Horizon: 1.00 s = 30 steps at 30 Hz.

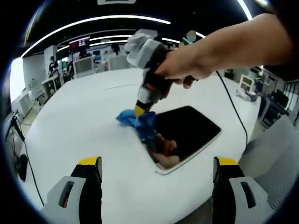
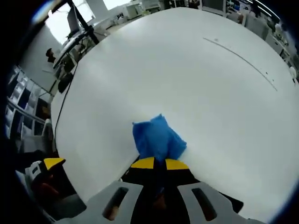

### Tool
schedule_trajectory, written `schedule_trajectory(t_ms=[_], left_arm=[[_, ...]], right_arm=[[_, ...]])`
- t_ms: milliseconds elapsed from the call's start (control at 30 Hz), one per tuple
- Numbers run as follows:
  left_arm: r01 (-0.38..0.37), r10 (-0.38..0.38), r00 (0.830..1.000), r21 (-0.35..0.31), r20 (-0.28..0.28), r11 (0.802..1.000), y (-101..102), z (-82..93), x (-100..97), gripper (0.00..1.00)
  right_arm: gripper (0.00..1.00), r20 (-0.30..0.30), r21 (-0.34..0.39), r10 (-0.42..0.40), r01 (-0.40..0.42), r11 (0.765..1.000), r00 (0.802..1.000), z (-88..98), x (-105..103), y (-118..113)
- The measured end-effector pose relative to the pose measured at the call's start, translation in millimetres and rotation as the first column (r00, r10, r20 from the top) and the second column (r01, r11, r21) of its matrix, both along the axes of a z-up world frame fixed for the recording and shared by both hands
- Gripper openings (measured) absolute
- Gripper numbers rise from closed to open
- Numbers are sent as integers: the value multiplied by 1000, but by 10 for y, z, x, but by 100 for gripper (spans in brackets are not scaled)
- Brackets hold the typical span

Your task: Wipe the mirror surface with the cleaning cloth until all visible marks leave the cleaned area.

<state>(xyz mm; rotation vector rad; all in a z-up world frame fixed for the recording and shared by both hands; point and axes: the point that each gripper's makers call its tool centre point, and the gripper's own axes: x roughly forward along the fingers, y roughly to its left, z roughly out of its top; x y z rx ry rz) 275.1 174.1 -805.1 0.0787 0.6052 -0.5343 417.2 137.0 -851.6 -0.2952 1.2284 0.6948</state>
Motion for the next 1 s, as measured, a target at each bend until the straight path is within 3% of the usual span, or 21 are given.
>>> schedule_trajectory(t_ms=[1000], left_arm=[[-6,6,1000,10,0,1000,7,-8,7,99]], right_arm=[[0,15,-14,-8,8,1000,1000,-45,80,-327]])
